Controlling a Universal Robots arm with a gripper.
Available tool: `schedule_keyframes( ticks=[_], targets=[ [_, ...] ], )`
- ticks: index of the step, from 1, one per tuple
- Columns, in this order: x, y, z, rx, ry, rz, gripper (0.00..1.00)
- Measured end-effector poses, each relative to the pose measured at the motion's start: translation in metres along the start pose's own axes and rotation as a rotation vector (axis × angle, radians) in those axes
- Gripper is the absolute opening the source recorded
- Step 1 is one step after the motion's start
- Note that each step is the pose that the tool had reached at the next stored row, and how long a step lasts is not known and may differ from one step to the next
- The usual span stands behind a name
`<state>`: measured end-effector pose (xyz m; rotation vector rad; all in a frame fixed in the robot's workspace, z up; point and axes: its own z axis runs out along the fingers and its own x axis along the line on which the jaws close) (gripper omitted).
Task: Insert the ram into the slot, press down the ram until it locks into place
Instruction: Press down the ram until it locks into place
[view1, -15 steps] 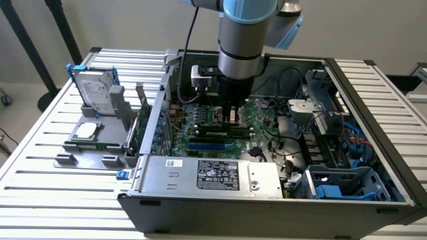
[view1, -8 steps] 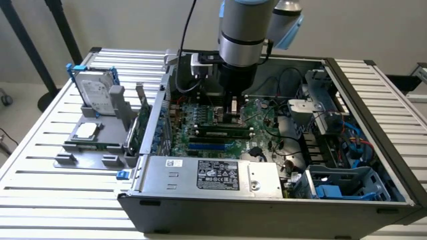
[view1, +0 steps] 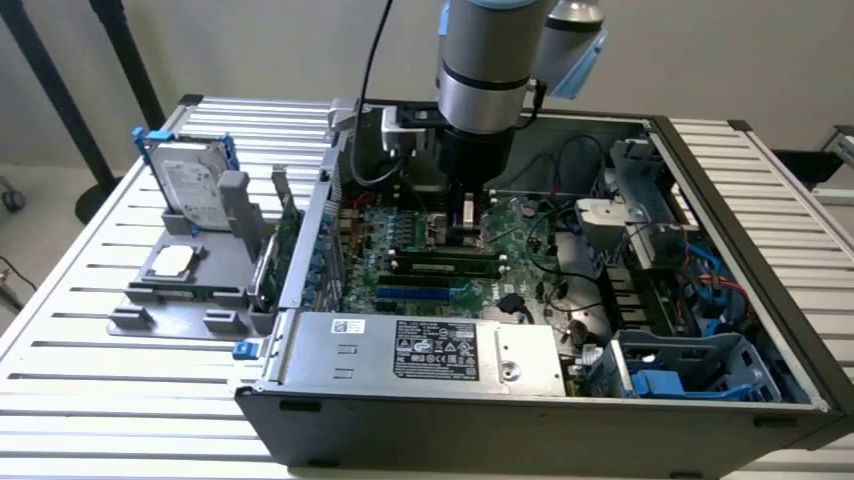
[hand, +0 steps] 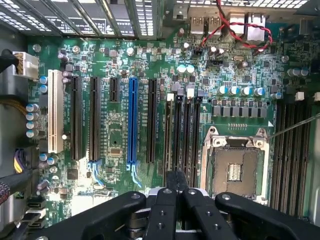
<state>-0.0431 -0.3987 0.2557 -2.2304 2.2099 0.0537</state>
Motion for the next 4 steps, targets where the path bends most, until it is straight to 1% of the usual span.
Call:
schedule_keyframes(
  ticks=[4],
  targets=[
    [0.0000,0.0000,0.0000,0.0000,0.0001,0.000,0.11]
  ],
)
